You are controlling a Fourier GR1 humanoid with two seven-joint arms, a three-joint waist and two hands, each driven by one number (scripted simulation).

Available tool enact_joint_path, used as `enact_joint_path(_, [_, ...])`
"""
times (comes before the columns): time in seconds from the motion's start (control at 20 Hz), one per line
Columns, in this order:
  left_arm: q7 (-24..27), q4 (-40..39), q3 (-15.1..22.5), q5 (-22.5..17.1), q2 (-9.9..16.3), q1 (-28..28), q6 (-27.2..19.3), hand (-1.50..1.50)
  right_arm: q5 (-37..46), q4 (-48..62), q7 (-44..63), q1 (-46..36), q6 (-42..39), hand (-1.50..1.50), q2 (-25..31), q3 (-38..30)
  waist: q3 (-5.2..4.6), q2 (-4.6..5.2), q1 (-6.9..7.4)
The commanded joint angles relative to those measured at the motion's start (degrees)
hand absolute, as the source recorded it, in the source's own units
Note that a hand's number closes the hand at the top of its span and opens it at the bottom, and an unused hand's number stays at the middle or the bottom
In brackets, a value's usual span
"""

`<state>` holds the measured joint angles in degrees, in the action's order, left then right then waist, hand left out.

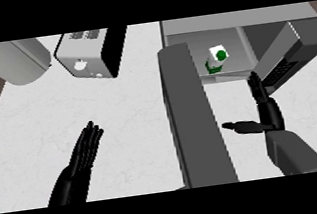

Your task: Pick up the milk, place it into the microwave and close the microwave

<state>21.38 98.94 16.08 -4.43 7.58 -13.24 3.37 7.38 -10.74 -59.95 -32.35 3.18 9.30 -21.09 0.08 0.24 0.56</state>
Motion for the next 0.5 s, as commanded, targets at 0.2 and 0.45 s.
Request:
enact_joint_path(0.2, [-0.40, -4.12, 3.48, 1.20, 0.94, 1.19, 4.38, 1.50, -3.47, -6.13, -5.56, 7.99, -15.14, -1.50, -0.61, 0.14, -0.15, -0.56, -1.76])
enact_joint_path(0.45, [-2.68, -3.83, 3.01, 5.05, 2.87, 2.71, 3.19, 1.50, -5.44, -14.49, -4.95, 14.83, -18.26, -1.50, -0.45, 1.41, -0.18, -0.69, -1.87])
